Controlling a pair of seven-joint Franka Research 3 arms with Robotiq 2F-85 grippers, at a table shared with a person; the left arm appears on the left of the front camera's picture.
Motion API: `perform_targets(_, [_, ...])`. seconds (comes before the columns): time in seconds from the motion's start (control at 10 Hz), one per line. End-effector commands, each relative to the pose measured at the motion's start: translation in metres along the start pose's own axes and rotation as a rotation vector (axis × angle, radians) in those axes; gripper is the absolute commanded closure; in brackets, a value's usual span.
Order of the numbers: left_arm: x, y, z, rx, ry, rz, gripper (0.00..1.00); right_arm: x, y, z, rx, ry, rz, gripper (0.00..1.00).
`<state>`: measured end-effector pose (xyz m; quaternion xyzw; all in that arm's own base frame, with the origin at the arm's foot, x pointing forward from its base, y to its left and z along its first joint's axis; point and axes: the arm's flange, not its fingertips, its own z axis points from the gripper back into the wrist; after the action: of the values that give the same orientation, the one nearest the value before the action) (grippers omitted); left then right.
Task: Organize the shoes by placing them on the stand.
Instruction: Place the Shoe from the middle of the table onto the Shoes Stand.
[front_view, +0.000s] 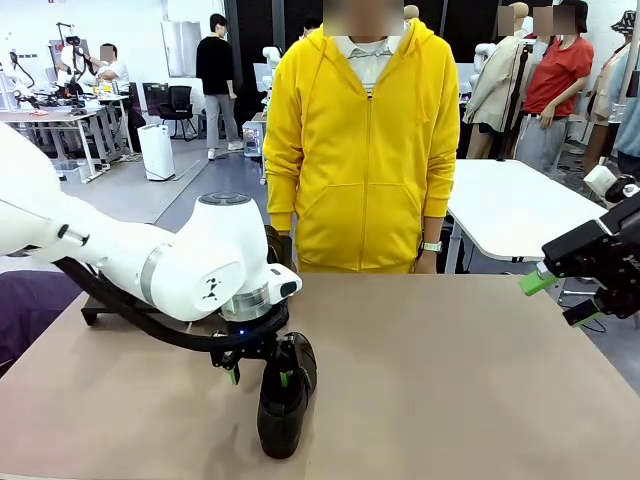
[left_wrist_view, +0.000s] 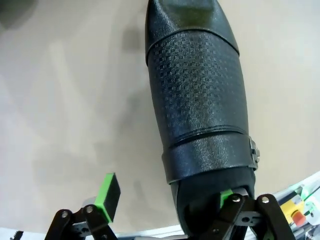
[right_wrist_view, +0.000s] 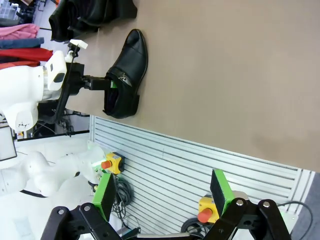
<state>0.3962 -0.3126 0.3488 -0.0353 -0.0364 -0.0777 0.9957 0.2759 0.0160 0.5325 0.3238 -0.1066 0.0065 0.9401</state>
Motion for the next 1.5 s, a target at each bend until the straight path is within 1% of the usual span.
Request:
perform_targets(0.0, [0.005, -0.009, 0.002, 0.042, -0.012, 0.017, 1.0, 0.0, -0.001, -0.001, 0.016, -0.003, 0.017, 0.0])
perform_targets(0.4, [0.005, -0.008, 0.0, 0.044, -0.004, 0.004, 1.0, 0.0, -0.001, -0.001, 0.016, -0.003, 0.017, 0.0])
perform_targets(0.6, [0.004, -0.009, 0.002, 0.048, -0.005, -0.027, 1.0, 0.0, -0.001, -0.001, 0.016, -0.003, 0.017, 0.0])
perform_targets(0.8, [0.002, -0.009, 0.016, 0.034, -0.02, -0.05, 1.0, 0.0, -0.001, -0.001, 0.016, -0.003, 0.017, 0.0])
perform_targets(0.9, [-0.001, -0.009, 0.03, 0.009, -0.026, -0.087, 1.0, 0.0, -0.001, -0.001, 0.016, -0.003, 0.017, 0.0])
perform_targets(1.0, [-0.006, -0.006, 0.053, -0.06, -0.029, -0.169, 1.0, 0.0, -0.001, -0.001, 0.016, -0.003, 0.017, 0.0])
perform_targets(1.1, [-0.012, 0.004, 0.087, -0.125, -0.057, -0.233, 1.0, 0.0, -0.001, -0.001, 0.016, -0.003, 0.017, 0.0])
perform_targets(1.2, [-0.018, 0.02, 0.12, -0.148, -0.101, -0.247, 1.0, 0.0, -0.001, -0.001, 0.016, -0.003, 0.017, 0.0])
perform_targets(1.4, [-0.03, 0.07, 0.171, -0.102, -0.225, -0.266, 1.0, 0.0, -0.001, -0.001, 0.016, -0.003, 0.017, 0.0])
